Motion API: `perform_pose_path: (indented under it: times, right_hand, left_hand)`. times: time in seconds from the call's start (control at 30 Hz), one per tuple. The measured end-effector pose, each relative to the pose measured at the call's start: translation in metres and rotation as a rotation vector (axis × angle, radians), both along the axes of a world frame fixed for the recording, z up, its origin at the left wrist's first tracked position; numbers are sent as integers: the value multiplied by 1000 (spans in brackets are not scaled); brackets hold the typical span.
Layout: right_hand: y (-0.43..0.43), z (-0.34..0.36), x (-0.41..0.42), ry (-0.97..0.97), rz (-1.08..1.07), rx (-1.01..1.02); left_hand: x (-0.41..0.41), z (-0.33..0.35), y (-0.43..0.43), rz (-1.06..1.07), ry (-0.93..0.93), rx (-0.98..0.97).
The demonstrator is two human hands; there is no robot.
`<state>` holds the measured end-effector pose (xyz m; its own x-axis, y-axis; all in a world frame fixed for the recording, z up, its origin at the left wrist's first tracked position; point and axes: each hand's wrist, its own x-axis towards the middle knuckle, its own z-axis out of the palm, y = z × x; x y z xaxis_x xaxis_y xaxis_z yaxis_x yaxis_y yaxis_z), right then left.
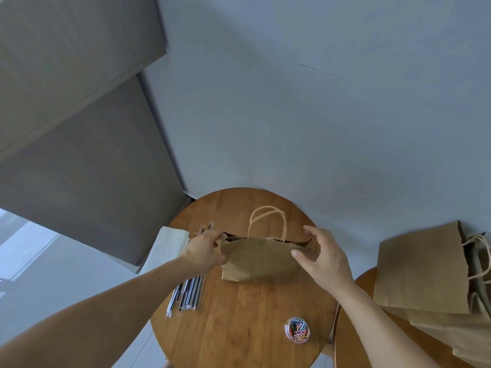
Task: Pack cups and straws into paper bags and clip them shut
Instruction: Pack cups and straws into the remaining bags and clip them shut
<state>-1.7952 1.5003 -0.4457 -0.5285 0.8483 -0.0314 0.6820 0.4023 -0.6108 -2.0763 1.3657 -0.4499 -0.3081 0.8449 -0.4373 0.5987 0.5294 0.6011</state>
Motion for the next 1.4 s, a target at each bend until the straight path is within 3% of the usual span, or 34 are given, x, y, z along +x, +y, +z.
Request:
perform_pose_path:
  times: [0.2, 0.37, 0.6, 0.83, 1.4]
  right_hand:
    - [2, -22, 9, -60, 1, -296]
    - [7, -23, -3, 0, -126, -314]
    - [-16, 34, -38, 364, -208, -313]
    - [-51, 122, -93, 630, -265, -181]
    - [-195, 346, -264, 875, -88, 163]
  left_hand:
    - [4, -8, -3, 81, 1, 30]
    - [4, 2, -7, 142, 22, 75]
    - [-14, 66, -32, 270, -164, 251]
    - [-42, 157, -75, 341, -291, 501]
    - [-160, 349, -237, 545, -58, 1066]
